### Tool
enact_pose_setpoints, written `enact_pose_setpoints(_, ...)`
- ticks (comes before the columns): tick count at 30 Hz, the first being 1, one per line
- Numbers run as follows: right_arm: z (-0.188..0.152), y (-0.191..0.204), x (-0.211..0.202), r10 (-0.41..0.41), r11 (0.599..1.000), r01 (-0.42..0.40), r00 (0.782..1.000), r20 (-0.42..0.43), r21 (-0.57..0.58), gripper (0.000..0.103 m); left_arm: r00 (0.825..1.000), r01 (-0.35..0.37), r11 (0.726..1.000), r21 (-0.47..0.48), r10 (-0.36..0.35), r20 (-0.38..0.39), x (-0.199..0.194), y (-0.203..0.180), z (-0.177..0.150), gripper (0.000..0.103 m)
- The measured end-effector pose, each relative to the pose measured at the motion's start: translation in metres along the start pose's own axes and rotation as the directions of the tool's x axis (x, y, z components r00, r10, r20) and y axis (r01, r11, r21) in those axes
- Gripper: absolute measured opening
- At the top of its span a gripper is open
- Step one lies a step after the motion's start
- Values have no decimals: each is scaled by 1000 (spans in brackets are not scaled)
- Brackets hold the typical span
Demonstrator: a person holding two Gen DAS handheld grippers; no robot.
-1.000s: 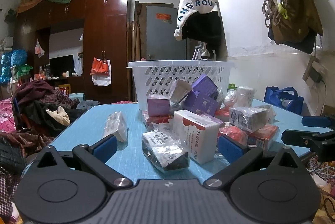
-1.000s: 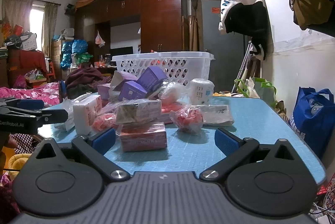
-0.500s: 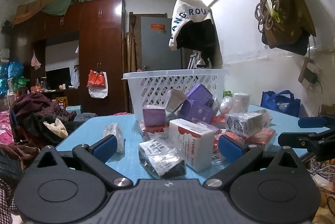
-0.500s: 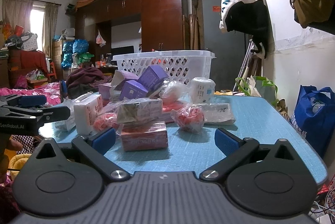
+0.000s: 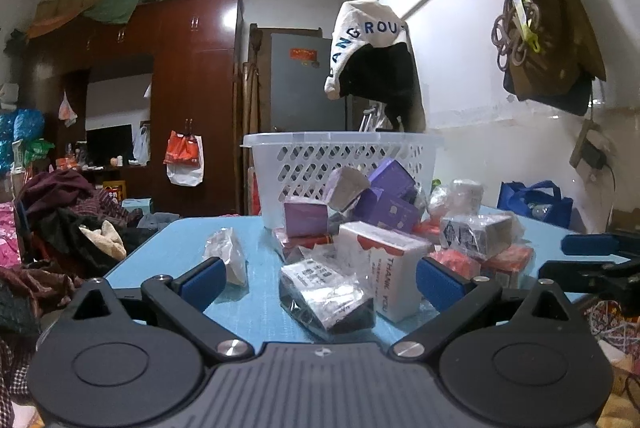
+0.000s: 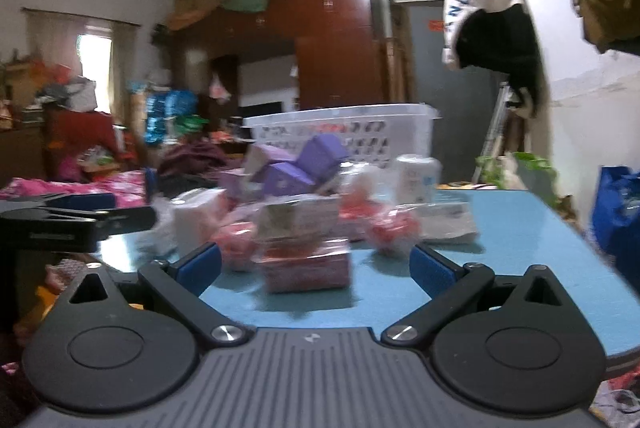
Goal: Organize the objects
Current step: 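Move both tools toward the pile of items on the table, then grasp the clear bag with white packet with left tool while right tool grasps the red box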
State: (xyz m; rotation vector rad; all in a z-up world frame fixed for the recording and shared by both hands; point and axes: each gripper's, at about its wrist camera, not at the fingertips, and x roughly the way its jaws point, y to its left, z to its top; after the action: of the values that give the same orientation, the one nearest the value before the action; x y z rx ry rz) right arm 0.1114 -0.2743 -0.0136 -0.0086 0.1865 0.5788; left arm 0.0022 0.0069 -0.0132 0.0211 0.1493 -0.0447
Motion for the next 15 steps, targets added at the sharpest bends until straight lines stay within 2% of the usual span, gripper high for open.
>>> enact_pose_setpoints(4, -5, 3, 7, -19, 1000, 19, 1000, -8, -17, 83, 1000, 3, 1000, 6, -3, -14, 4, 0, -3, 98)
enact_pose_setpoints(7, -5, 1, 12, -32, 999, 31, 999, -24, -16, 79, 1000, -3, 1000, 8, 3, -27, 8, 2, -6, 95)
enact_pose_setpoints(12, -6, 6, 20, -33, 999, 32, 999, -38, -39, 81, 997, 12, 1000, 1, -11, -77, 25, 4, -12, 92)
enact_pose_setpoints(15, -6, 7, 26, -34, 998, 32, 998, -43, -51, 81, 996, 5, 1000, 9, -4, -91, 32, 4, -13, 82)
